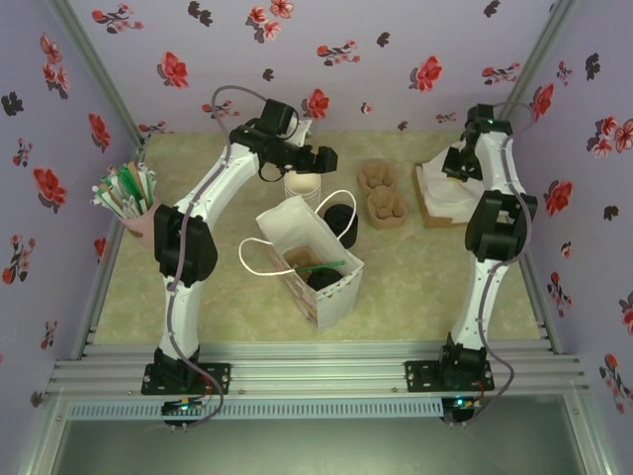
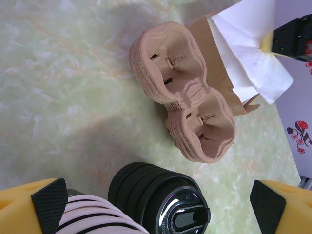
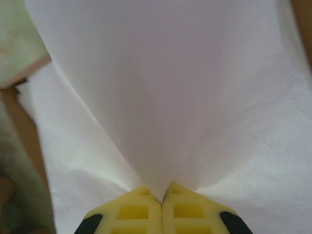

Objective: Pack the takeout coffee

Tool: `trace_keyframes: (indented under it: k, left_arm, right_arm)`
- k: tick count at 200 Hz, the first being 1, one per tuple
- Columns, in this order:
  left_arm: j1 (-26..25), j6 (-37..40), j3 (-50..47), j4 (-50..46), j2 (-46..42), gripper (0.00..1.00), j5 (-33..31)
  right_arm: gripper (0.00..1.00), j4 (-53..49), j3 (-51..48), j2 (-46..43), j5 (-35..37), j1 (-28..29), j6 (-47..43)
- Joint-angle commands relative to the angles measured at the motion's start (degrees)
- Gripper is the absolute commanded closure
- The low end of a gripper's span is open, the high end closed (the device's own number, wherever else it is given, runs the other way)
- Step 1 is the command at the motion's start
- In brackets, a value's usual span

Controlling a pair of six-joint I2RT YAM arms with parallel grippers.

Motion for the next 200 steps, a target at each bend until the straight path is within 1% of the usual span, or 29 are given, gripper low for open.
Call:
trace_keyframes:
  k: [1, 30, 68, 102, 146, 164, 200]
  left_arm:
    - [-0.34, 0.65, -0.82, 2.17, -4.13, 0.01, 0.88]
    - [-0.34, 0.35, -1.39, 3.44, -5.79, 0.01, 0.79]
    - [-0.41, 0.0, -1.98, 3.45, -6.46, 0.01, 0.9]
    - [-0.45, -0.45, -3.91, 4.34, -7.63, 0.01, 1.3]
    - [-0.45, -0.45, -4.77, 4.27, -8.11, 0.01, 1.23]
    - [-0.47, -0.41, -4.73, 4.2, -8.12, 0.01, 1.23]
    - [-0.46, -0.36, -4.73, 4.27, -8.0, 0.01, 1.3]
  right_arm:
    - [1.0, 3.24, -1.64, -6.78, 0.61, -0.1, 1.97]
    - [1.0, 6.84, -6.17, -10.48, 0.2, -0.1, 2.89]
    - [1.0, 7.43, -8.17, -10.38, -1.22, -0.18, 3.43]
    - [1.0, 7.17, -9.17, -7.4, -0.36, -0.18, 2.92]
    - [1.0, 7.29, -9.0, -2.8, -2.54, -0.27, 2.38]
    - [0.97, 6.56, -8.01, -1.26, -2.99, -0.27, 2.2]
    - [0.9, 6.93, -8.15, -1.52, -3.35, -0.27, 2.29]
